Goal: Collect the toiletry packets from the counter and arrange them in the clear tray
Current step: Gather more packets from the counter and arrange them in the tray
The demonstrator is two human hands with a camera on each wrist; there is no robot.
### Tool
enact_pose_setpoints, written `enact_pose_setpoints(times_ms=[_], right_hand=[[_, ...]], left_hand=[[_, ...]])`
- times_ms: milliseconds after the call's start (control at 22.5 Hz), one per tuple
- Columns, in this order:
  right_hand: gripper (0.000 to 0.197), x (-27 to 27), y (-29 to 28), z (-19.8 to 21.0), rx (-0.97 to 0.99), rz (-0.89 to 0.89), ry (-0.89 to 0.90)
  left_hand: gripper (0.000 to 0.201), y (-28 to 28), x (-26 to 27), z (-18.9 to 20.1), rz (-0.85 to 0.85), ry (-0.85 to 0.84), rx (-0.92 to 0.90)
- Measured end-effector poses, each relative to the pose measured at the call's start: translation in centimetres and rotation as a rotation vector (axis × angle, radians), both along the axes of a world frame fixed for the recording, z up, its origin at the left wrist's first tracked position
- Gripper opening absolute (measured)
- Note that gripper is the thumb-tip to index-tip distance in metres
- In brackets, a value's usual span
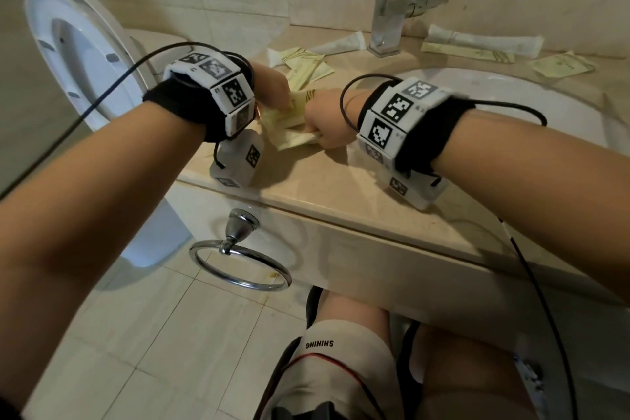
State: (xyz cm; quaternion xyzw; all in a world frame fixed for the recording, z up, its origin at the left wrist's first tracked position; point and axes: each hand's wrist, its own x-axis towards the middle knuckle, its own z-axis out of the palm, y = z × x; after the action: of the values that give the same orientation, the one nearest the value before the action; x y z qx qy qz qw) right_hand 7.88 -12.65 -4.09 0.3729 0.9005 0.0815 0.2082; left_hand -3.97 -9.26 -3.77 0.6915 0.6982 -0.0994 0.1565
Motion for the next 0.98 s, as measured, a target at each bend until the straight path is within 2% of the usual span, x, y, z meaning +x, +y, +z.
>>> enact_pose_setpoints(times_ms=[89,178,267,400,444,578,666,755,844,978], right_hand=[[0.014,0.0,0.3,-0.1,-0.019,-0.031,0.011],[0.021,0.6,0.4,-0.1,-0.051,-0.063,0.069],[0.023,1.9,0.2,0.0,-0.063,-0.096,0.216],[0.015,4.6,0.0,0.7,-0.051,-0.190,0.424],[0.013,5.6,0.1,0.9,-0.053,-0.261,0.527],[0.014,9.3,0.1,1.4,-0.195,-0.598,1.047],[0.013,11.2,0.0,1.5,-0.363,-0.810,1.301],[0.017,13.0,-0.2,1.4,-0.510,-0.950,1.507],[0.023,14.8,-0.4,1.6,-0.599,-0.999,1.683],[0.023,16.9,-0.9,2.1,-0.638,-1.025,1.814]], left_hand=[[0.004,-0.5,-0.5,0.1,0.063,-0.128,0.064],[0.007,-0.6,-0.8,0.2,0.133,-0.252,0.142],[0.020,-1.0,-0.9,0.7,0.226,-0.367,0.238],[0.018,-1.0,-0.6,1.7,0.311,-0.528,0.311],[0.016,-0.9,-0.1,1.9,0.345,-0.662,0.298],[0.033,-1.0,2.4,2.5,0.377,-1.278,0.143],[0.029,-1.0,4.0,2.6,0.355,-1.489,0.065],[0.028,-1.1,5.8,2.3,0.313,-1.588,0.004],[0.029,-1.2,7.7,2.4,0.288,-1.650,-0.032],[0.032,-1.1,10.1,2.4,0.232,-1.711,-0.075]])
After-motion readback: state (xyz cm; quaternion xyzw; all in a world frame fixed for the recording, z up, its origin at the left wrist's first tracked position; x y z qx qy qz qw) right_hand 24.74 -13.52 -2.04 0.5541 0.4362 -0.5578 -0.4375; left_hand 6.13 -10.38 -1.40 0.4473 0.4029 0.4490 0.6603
